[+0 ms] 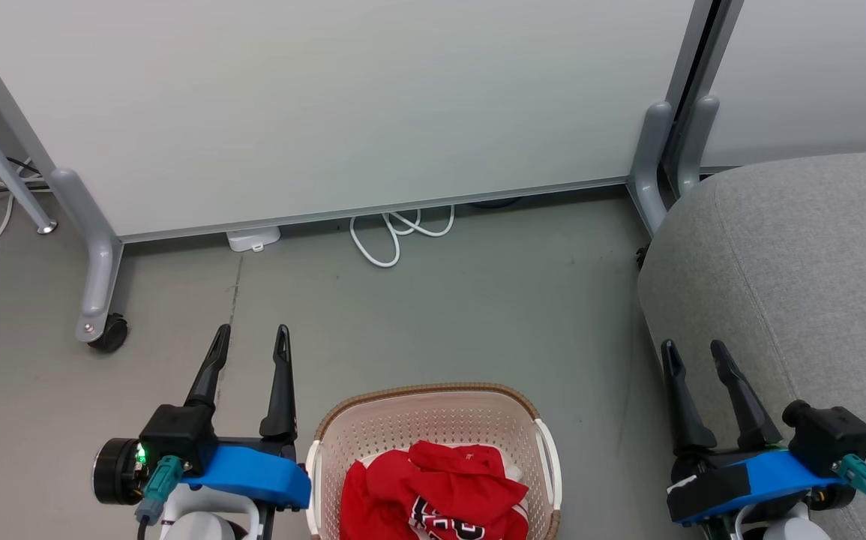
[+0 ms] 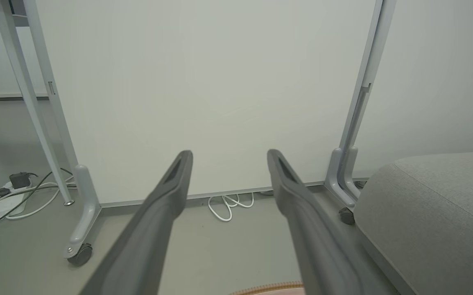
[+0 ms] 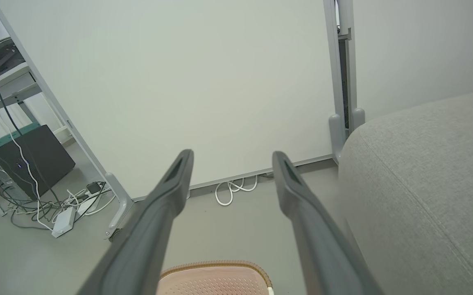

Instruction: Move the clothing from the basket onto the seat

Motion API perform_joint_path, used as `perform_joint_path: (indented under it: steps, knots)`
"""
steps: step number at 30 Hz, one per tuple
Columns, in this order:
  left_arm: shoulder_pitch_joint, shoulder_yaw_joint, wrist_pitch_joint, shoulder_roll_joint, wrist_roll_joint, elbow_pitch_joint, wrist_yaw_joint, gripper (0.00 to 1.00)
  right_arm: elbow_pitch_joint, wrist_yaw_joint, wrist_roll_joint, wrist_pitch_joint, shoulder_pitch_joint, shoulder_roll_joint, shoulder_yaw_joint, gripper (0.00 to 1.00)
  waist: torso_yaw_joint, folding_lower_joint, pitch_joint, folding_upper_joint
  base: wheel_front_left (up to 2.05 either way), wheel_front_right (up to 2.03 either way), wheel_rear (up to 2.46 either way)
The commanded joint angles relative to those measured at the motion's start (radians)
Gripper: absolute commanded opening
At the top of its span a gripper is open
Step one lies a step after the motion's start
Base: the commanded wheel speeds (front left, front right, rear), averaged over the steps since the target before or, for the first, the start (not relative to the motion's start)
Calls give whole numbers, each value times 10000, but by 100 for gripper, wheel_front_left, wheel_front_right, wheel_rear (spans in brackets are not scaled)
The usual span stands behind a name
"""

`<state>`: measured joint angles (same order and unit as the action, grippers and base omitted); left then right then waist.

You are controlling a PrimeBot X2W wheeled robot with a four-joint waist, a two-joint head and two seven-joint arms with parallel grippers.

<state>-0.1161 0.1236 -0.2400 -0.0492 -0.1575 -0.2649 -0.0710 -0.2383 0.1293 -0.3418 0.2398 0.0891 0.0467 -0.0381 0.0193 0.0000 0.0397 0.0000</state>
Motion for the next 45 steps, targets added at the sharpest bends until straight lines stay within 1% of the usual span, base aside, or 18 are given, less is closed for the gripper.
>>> perform_joint_path:
  steps: [1, 12, 26, 38, 45]
  knots:
    - [-76, 0, -83, -20, 113, -22, -37, 100, 4, 23, 175, 82, 62, 59, -13, 100, 4, 0, 3, 0, 0, 0, 0]
    - [64, -24, -273, -22, 560, -158, -47, 100, -86, 24, 892, 292, -135, 63, 80, 100, 54, 0, -65, 0, 0, 0, 0]
    - [91, -214, -267, -19, 214, -416, 15, 100, -223, 16, 975, 269, -183, 60, 463, 100, 94, 0, -95, 0, 0, 0, 0]
    - [97, -259, -267, -19, 189, -527, 21, 100, -291, 16, 966, 265, -189, 61, 463, 100, 91, 0, -106, 0, 0, 0, 0]
    - [-17, -221, -267, -19, 265, -591, -53, 100, -289, 16, 979, 265, -171, 61, 469, 100, 118, 0, -74, 0, 0, 0, 0]
